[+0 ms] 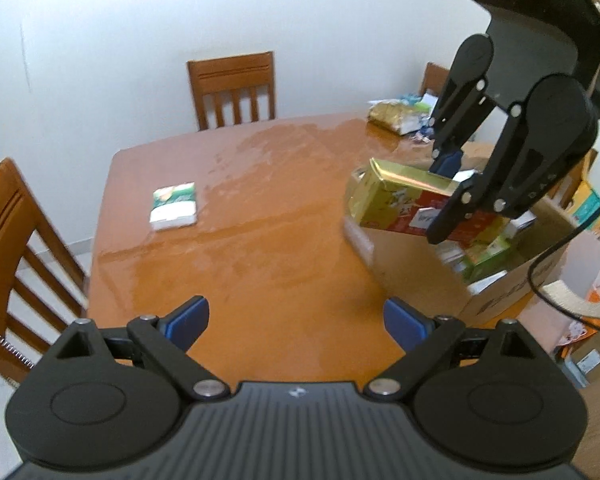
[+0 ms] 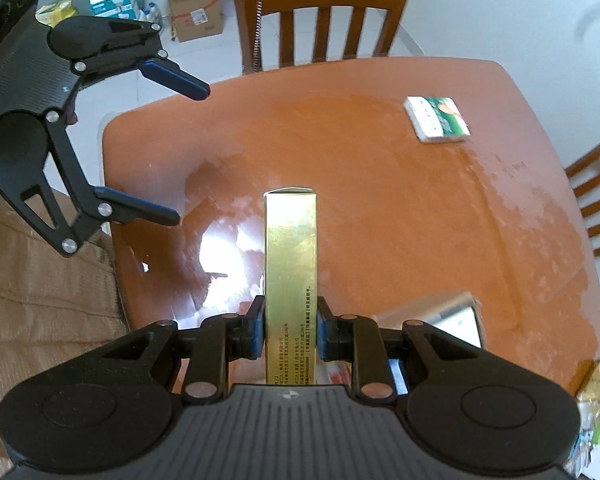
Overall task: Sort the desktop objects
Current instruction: 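Lower the gold box with the right gripper into the cardboard box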
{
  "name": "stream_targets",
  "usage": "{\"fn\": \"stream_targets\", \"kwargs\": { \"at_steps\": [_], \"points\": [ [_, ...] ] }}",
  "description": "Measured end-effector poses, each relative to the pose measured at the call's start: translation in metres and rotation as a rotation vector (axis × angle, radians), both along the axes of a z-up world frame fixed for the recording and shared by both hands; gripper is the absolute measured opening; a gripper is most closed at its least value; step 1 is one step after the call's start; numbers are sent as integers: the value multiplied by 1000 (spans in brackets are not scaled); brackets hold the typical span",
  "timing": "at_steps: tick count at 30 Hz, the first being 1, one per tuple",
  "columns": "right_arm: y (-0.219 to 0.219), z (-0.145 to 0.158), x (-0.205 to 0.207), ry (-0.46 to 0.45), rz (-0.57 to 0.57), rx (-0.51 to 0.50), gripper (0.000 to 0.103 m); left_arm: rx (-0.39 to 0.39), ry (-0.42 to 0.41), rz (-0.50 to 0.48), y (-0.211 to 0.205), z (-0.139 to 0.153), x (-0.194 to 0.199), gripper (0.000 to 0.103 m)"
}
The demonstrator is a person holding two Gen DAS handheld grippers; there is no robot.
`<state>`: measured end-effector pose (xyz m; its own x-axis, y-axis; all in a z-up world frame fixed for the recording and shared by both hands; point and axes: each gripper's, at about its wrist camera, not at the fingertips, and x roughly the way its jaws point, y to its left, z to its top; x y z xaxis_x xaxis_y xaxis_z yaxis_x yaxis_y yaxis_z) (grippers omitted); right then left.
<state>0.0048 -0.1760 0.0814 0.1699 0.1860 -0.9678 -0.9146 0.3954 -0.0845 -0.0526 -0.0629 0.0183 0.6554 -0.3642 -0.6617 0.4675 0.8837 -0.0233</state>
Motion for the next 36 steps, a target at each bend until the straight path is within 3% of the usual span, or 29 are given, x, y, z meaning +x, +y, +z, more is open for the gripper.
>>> {"fn": "stream_targets", "kwargs": {
  "at_steps": [10, 20, 36],
  "points": [
    [-66, 8, 5, -18, -72, -2, 28, -34, -52, -81, -53, 17, 13, 94],
    [-118, -10, 7, 31, -117, -9, 28, -27, -31, -124, -96, 10, 22, 95],
    [-132, -37, 11, 110, -43, -8, 28, 14, 3, -68, -107, 4, 16, 95]
  ]
}}
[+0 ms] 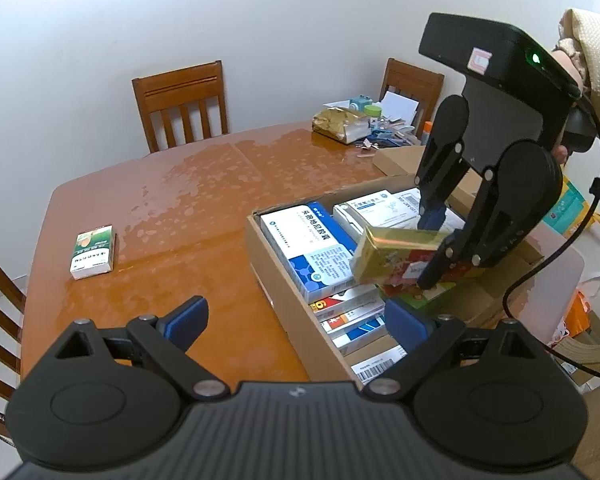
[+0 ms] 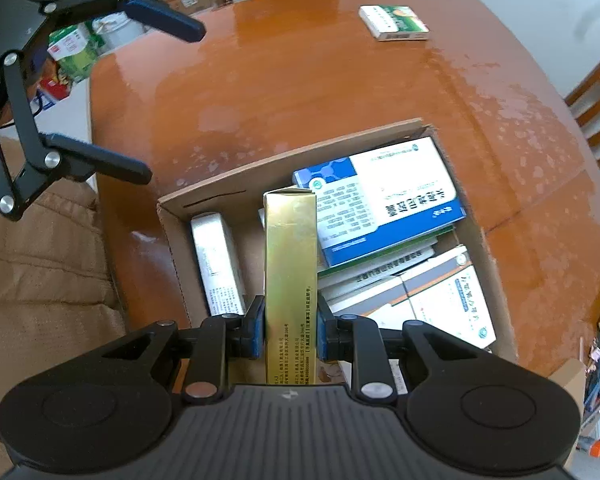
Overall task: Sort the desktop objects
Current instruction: 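Lower the gold box with the right gripper into the cardboard box, then push the gold box down between the medicine boxes with the right gripper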
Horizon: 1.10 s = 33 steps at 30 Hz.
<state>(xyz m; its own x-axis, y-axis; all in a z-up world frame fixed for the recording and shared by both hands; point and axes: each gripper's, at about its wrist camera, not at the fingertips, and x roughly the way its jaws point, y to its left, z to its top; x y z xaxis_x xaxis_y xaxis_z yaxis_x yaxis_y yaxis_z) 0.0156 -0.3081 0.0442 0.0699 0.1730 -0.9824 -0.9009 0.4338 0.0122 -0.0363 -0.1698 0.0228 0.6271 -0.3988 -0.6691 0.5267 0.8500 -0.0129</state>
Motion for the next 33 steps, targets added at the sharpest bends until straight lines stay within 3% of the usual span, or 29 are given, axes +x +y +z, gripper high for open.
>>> {"fn": "stream_targets", "kwargs": {
  "at_steps": [17, 33],
  "points": [
    [25, -30, 4, 76, 153, -29, 28, 24, 24, 104, 0, -4, -4, 95],
    [39, -50, -3, 84, 213, -49, 28, 52, 35, 108, -5, -4, -5, 95]
  ]
}}
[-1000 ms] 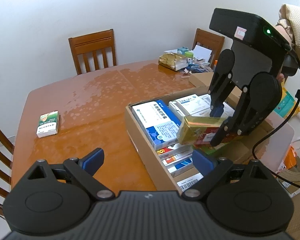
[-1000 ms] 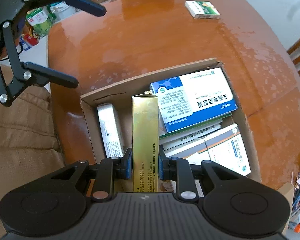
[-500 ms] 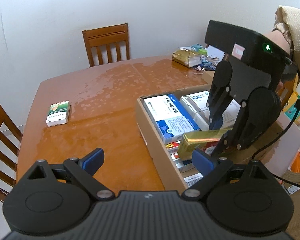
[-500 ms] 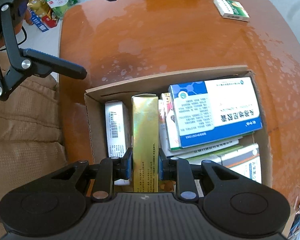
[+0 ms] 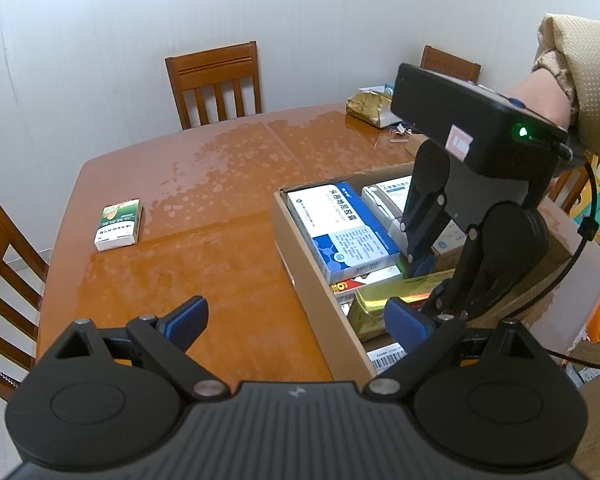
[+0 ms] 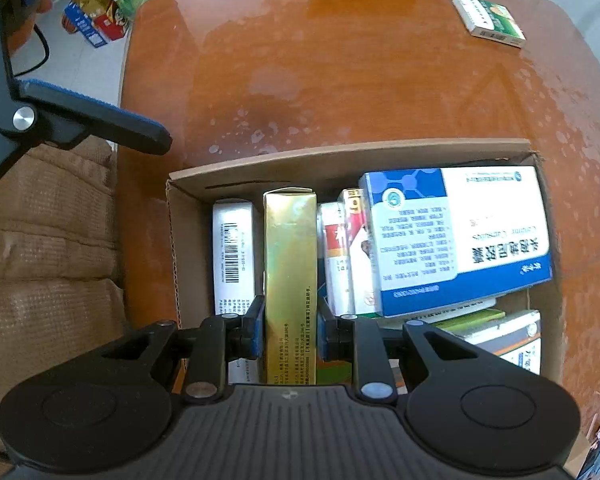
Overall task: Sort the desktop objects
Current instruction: 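Push the gold box down between the medicine boxes with the right gripper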
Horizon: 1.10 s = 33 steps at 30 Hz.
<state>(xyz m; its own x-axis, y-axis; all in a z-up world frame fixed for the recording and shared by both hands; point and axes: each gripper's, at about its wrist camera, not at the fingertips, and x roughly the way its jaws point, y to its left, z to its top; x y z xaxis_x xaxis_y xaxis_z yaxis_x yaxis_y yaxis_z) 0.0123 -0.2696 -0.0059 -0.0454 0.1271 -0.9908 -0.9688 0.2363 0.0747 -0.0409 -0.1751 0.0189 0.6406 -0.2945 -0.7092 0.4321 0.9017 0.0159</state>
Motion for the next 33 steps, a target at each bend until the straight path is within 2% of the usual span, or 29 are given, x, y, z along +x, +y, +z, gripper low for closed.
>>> {"fn": "stream_targets", "kwargs": {
  "at_steps": [33],
  "points": [
    [14, -27, -1, 8, 40, -43, 28, 2, 14, 23, 4, -2, 1, 95]
  ]
}}
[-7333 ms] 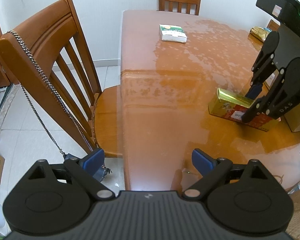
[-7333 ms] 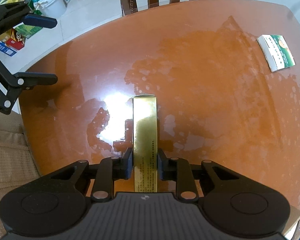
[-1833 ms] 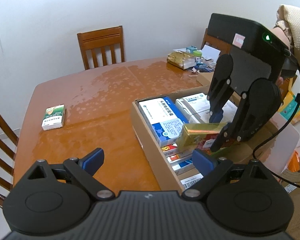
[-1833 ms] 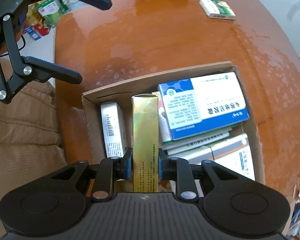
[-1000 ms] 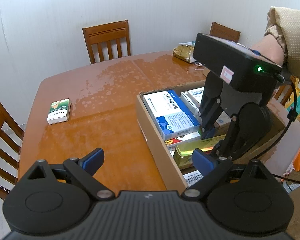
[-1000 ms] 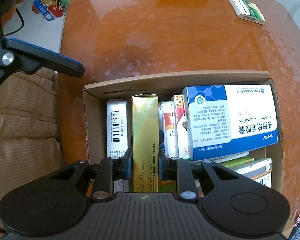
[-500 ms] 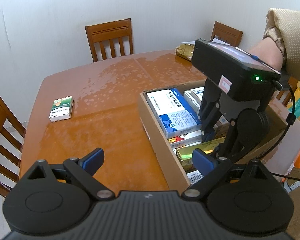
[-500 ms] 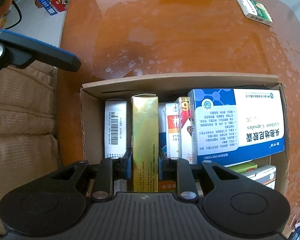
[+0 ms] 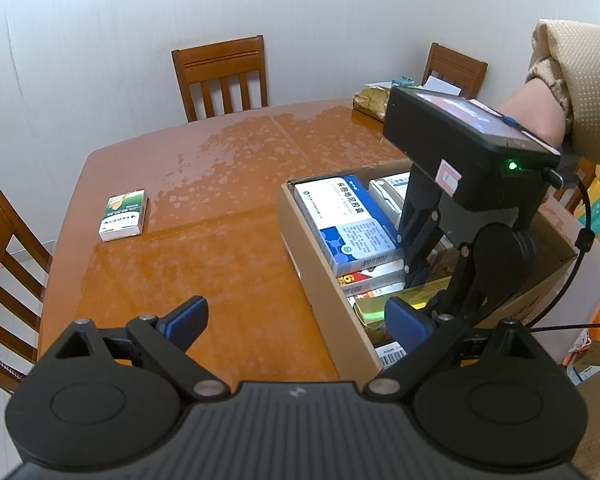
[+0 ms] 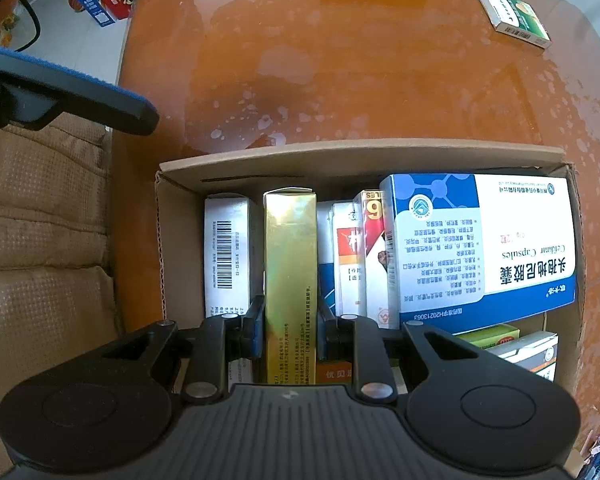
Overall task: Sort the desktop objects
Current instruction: 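Push the gold box down between the medicine boxes with the right gripper, then open the right gripper to release the gold box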
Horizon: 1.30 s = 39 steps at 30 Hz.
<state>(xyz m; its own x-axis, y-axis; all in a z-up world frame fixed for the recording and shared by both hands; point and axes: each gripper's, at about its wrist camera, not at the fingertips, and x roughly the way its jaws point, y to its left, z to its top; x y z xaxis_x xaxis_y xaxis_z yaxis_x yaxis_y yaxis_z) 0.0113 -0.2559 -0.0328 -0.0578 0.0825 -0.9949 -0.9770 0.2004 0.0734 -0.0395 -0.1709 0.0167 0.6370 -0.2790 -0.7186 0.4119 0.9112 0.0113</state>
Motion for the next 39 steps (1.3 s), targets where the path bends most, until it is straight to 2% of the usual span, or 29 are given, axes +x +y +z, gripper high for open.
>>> {"fn": "stream_targets", "kwargs": {
  "at_steps": [39],
  "points": [
    [6, 0, 1, -2, 46, -31, 29, 13, -8, 16, -2, 1, -1, 95]
  ]
}}
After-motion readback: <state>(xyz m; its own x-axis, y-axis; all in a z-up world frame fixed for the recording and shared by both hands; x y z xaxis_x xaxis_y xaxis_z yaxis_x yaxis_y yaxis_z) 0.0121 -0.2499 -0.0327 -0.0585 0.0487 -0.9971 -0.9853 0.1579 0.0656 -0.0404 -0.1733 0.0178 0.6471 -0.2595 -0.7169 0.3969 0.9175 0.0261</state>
